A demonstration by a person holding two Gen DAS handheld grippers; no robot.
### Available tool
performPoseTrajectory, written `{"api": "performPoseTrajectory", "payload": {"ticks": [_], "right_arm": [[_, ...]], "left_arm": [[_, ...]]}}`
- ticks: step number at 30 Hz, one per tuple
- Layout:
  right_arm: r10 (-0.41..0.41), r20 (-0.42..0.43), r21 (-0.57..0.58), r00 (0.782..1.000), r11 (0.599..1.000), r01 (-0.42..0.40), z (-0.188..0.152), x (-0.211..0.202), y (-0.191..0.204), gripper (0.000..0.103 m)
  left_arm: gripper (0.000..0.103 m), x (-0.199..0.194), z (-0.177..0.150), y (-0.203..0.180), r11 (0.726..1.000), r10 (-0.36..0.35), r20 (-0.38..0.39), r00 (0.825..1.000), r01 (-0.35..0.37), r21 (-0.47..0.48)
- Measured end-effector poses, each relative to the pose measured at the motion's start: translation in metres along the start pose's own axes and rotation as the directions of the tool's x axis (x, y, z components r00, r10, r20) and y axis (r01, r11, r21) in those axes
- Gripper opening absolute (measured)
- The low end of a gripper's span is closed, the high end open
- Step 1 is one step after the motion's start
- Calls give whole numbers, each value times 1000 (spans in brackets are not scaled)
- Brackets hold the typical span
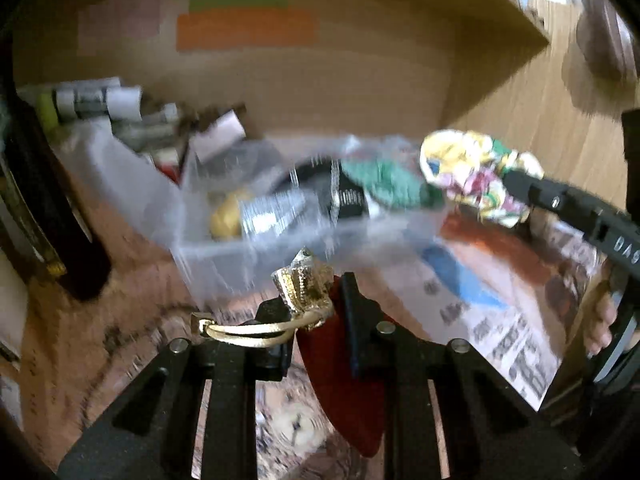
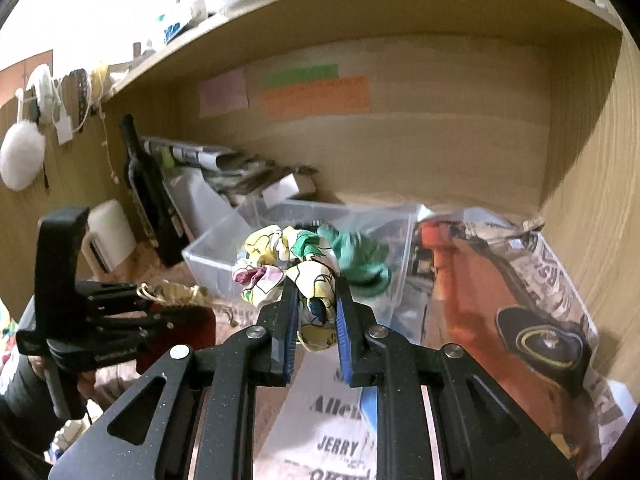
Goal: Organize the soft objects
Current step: 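Release the red pouch into the clear box while the right tool drops the scrunchie in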
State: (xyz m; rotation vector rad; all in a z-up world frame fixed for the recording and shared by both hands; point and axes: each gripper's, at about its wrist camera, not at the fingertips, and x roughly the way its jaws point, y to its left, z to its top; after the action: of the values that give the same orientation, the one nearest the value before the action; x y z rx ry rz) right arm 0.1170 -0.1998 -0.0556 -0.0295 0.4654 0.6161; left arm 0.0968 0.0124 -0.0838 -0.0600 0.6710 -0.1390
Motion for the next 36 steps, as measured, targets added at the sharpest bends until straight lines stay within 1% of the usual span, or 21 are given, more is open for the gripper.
{"api": "performPoseTrajectory", "payload": {"ticks": [7, 11, 17, 20, 23, 25, 28, 33, 34, 36], "right_arm": [[-7, 57, 10, 998, 1000, 6, 18, 7, -1, 15], [-1, 69, 10, 998, 1000, 0, 27, 16, -2, 16], [-7, 64, 7, 998, 1000, 7, 37, 36, -3, 16], [-17, 46, 0, 999, 1000, 17, 39, 51, -3, 16], [-17, 16, -3, 1000, 1000, 17, 39, 66, -4, 16], [-31, 2, -9, 1000, 999, 31, 36, 76, -5, 16], [-32, -44, -16, 998, 999, 32, 30, 90, -7, 16], [-32, -111, -43, 993, 999, 27, 22, 106, -6, 16], [-33, -125, -47, 992, 999, 27, 20, 110, -6, 16], [-33, -145, -53, 989, 998, 26, 18, 115, -6, 17]], "left_arm": [[21, -13, 40, 13, 999, 37, 112, 993, -37, -9], [21, -9, 59, 21, 998, 67, 146, 987, -66, -13], [21, 9, 78, 27, 994, 111, 169, 979, -108, -24], [21, 28, 84, 31, 992, 128, 152, 980, -125, -29], [21, 46, 85, 32, 992, 126, 111, 986, -123, -31], [21, 61, 83, 35, 992, 121, 77, 990, -119, -31], [21, 79, 78, 37, 994, 108, 31, 994, -108, -25], [21, 95, 70, 36, 993, 112, -27, 993, -113, -19], [22, 98, 69, 37, 993, 113, -37, 993, -114, -18], [27, 100, 66, 38, 993, 116, -52, 992, -117, -18]]}}
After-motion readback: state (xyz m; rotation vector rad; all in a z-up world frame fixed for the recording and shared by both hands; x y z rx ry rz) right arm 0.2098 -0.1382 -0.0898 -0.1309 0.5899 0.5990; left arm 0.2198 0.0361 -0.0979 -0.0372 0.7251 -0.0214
